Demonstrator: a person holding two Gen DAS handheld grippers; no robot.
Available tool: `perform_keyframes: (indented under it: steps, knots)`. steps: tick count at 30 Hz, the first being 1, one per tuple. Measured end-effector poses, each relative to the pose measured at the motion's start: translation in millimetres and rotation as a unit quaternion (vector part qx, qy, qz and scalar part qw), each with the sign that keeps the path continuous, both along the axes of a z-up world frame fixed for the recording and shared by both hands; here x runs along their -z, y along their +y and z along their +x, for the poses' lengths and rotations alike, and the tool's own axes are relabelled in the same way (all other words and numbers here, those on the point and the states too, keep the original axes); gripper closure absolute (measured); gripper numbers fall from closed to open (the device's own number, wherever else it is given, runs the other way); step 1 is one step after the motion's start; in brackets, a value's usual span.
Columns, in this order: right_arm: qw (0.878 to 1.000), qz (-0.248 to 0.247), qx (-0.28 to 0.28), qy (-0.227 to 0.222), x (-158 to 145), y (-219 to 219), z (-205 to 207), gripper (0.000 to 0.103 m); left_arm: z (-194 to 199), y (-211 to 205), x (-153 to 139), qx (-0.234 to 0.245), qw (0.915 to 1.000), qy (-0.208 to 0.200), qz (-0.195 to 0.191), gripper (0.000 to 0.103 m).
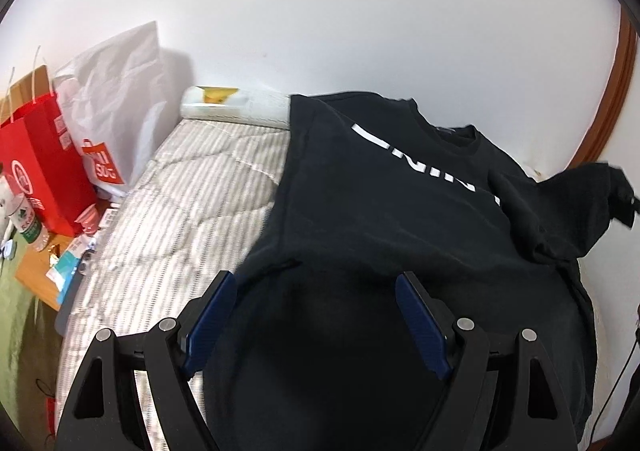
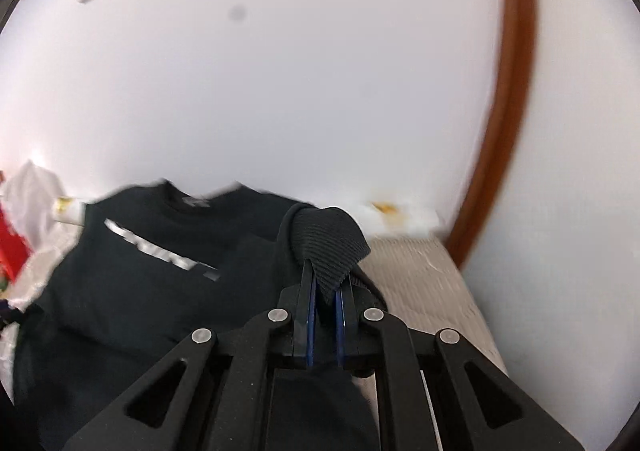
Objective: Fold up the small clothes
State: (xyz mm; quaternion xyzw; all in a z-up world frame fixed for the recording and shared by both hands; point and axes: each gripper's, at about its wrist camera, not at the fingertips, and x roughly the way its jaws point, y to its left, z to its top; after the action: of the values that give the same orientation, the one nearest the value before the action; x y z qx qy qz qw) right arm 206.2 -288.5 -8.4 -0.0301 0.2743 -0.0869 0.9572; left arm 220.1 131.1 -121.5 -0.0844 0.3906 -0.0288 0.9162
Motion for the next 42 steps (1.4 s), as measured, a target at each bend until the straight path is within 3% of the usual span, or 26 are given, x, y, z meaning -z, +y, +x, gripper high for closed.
perform_keyframes:
  steps: [8, 14, 24, 26, 27, 29, 30, 33, 36, 42]
  knots:
    - [0.997, 0.004, -0.073, -0.013, -19.9, 98.7, 26.7, 0.095, -4.5, 38.3, -5.9, -0.024, 0.9997, -0.004, 0.004, 0.023]
    - [0.993, 0.025, -0.114, 0.004, -7.4, 168.1, 58.4, 0.095, -5.2, 69.8, 2.6, -0.041, 0.9992, 0.0, 0.004, 0.023]
    - [0.98, 0.068, -0.166, 0.089, 77.0, 260.3, 127.1, 0.094, 6.2, 87.5, 20.9, -0.043, 0.9989, 0.016, -0.006, 0.023]
    - [0.974, 0.077, -0.184, 0.108, 98.0, 270.9, 134.5, 0.087, 10.9, 83.8, 22.7, -0.037, 0.9991, 0.018, -0.007, 0.023]
    - [0.97, 0.085, -0.196, 0.117, 105.9, 274.5, 137.1, 0.078, 13.0, 81.5, 23.2, -0.034, 0.9992, 0.019, -0.008, 0.023]
    - [0.956, 0.105, -0.235, 0.142, 116.9, 274.6, 136.5, 0.065, 17.2, 74.6, 23.0, -0.027, 0.9994, 0.018, -0.007, 0.023]
    - [0.955, 0.104, -0.239, 0.141, 118.4, 273.8, 135.9, 0.061, 19.4, 69.6, 22.4, -0.022, 0.9996, 0.017, -0.005, 0.023]
    - [0.966, 0.062, -0.226, 0.106, 112.0, 253.0, 117.0, 0.056, 27.6, 52.1, 19.7, -0.007, 0.9999, 0.013, -0.006, 0.023]
    - [0.976, 0.023, -0.195, 0.091, 104.4, 205.2, 94.6, 0.056, 39.6, 30.2, 15.5, 0.015, 0.9997, 0.012, -0.013, 0.023]
    - [0.989, 0.004, -0.102, 0.102, 113.4, 96.3, 64.6, 0.056, 74.1, -16.6, 8.6, 0.047, 0.9986, 0.01, -0.023, 0.024]
